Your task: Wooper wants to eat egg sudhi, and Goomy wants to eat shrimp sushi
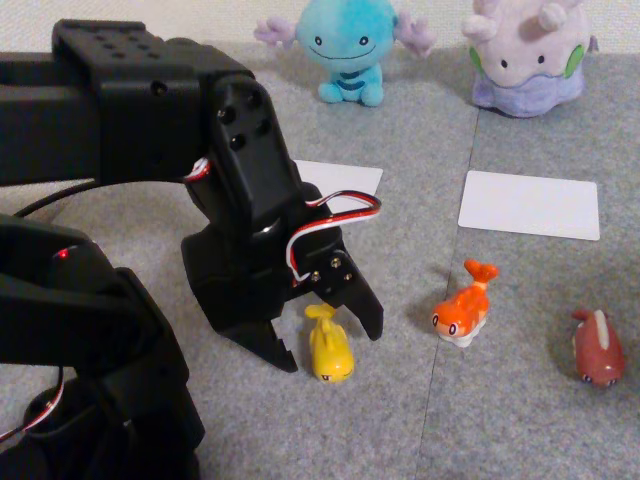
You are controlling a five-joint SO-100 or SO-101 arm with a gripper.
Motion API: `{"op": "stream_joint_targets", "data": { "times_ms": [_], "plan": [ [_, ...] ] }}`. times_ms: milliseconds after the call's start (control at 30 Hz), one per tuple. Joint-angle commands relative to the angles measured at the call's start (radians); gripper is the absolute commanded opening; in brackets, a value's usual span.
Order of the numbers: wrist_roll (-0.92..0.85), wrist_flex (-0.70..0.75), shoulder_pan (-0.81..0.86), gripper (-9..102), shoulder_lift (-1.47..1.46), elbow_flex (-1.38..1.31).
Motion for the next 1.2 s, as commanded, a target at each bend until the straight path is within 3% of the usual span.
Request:
{"op": "stream_joint_targets", "data": {
  "times_ms": [0, 200, 933, 1167],
  "plan": [
    [0.003, -0.006, -0.009, 25, -0.002, -0.002],
    [0.006, -0.005, -0.011, 17, -0.002, -0.002],
    [0.012, -0.043, 0.002, 8, 0.014, 0.055],
    [0.130, -0.038, -0.034, 6, 0.008, -0.055]
  ]
}}
